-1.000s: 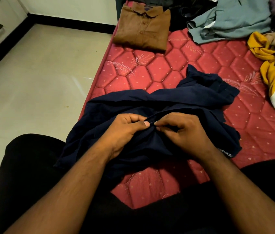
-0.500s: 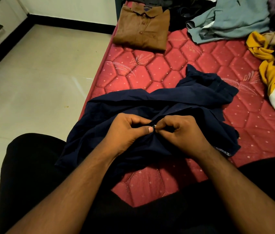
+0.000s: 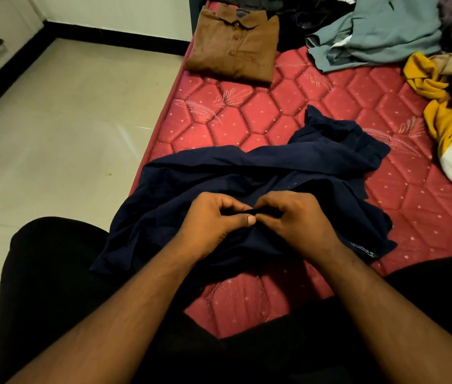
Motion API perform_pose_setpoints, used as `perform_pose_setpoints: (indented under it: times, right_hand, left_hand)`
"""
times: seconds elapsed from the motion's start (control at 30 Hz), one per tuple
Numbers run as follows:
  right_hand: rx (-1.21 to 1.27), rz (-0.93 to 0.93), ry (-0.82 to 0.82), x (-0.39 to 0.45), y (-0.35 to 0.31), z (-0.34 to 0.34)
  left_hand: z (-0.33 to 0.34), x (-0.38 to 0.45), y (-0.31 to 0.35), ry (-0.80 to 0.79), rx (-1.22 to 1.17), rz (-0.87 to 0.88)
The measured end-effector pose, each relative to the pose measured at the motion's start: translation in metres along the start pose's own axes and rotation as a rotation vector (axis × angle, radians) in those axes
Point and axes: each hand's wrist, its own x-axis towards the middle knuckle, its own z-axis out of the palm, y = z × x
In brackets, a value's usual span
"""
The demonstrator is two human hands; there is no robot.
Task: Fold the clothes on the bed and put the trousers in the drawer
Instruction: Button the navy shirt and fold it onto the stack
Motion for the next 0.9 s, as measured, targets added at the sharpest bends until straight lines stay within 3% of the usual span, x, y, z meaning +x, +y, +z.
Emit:
perform_pose_setpoints:
  times: [0.2, 0.4, 0.9]
  right_hand:
    - [0.006, 0.014, 0.061, 0.001, 0.000, 0.000]
    - [0.096, 0.043, 0.080, 0.003, 0.003, 0.000]
    - [0.082, 0.055, 0.035, 0.002, 0.001, -0.003]
  left_hand:
    - [0.004, -0.002, -0.010, 0.145, 0.404, 0.295]
    - [0.006, -0.005, -0.013, 0.229, 0.570, 0.554]
    - [0.007, -0.002, -0.014, 0.257, 0.752, 0.755]
